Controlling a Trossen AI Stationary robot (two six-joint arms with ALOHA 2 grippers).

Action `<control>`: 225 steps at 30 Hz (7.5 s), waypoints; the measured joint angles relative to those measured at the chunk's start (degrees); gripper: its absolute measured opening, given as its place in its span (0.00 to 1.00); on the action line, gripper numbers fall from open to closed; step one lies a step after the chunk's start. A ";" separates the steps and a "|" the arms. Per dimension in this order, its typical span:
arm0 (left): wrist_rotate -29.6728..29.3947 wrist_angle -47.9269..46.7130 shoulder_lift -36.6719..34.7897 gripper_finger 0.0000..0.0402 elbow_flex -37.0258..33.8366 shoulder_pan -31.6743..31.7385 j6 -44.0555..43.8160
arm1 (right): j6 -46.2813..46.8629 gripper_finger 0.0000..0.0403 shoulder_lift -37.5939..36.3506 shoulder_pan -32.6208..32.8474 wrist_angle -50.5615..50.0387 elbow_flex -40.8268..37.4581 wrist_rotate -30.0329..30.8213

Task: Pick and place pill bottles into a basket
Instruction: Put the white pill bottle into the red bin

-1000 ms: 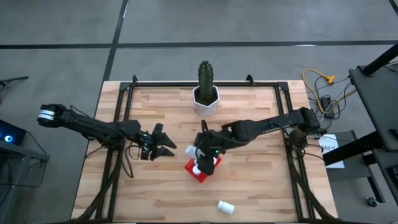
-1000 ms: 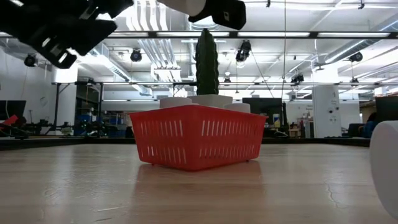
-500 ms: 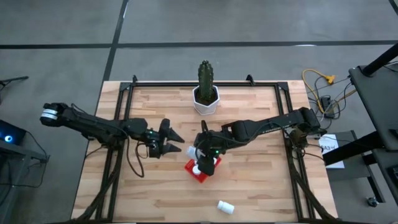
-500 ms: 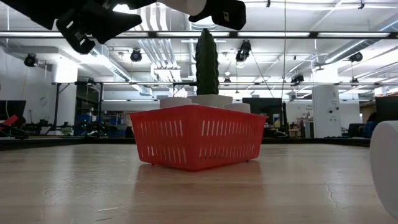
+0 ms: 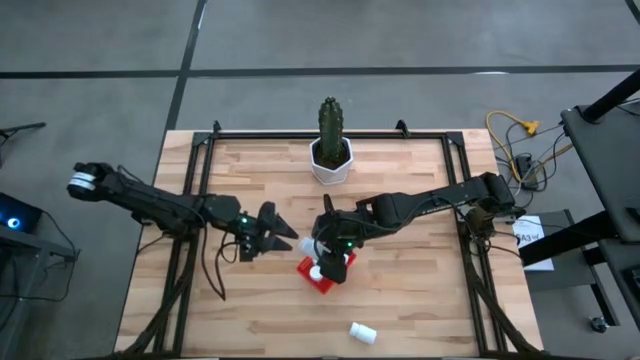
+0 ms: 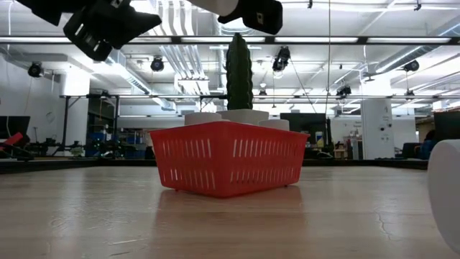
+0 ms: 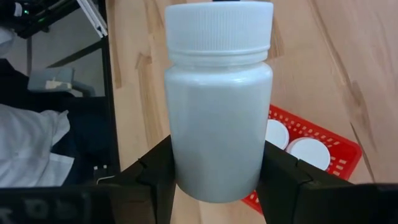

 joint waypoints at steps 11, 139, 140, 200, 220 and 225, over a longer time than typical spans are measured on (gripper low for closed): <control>-0.05 1.74 3.40 0.74 4.14 -1.04 0.85 | -0.49 0.39 0.00 -0.22 0.45 -0.02 -1.14; -5.24 -21.24 12.93 0.36 19.74 -5.10 -10.29 | -6.26 0.50 -0.03 -0.31 2.20 0.03 -2.08; -5.76 -21.78 12.81 0.36 19.74 -5.09 -10.30 | -6.27 0.50 -0.04 -0.33 1.57 0.04 -2.04; 1.42 -46.42 40.80 0.36 47.31 -0.94 -23.80 | -20.47 0.02 -9.53 -10.02 -36.26 0.74 20.17; 3.41 -51.14 45.92 0.36 50.47 1.02 -23.79 | -19.84 0.02 -15.55 -10.39 -36.02 0.74 22.04; 4.00 -51.24 45.92 0.36 50.45 1.11 -23.82 | -19.86 0.02 -15.50 -10.34 -35.69 0.74 22.07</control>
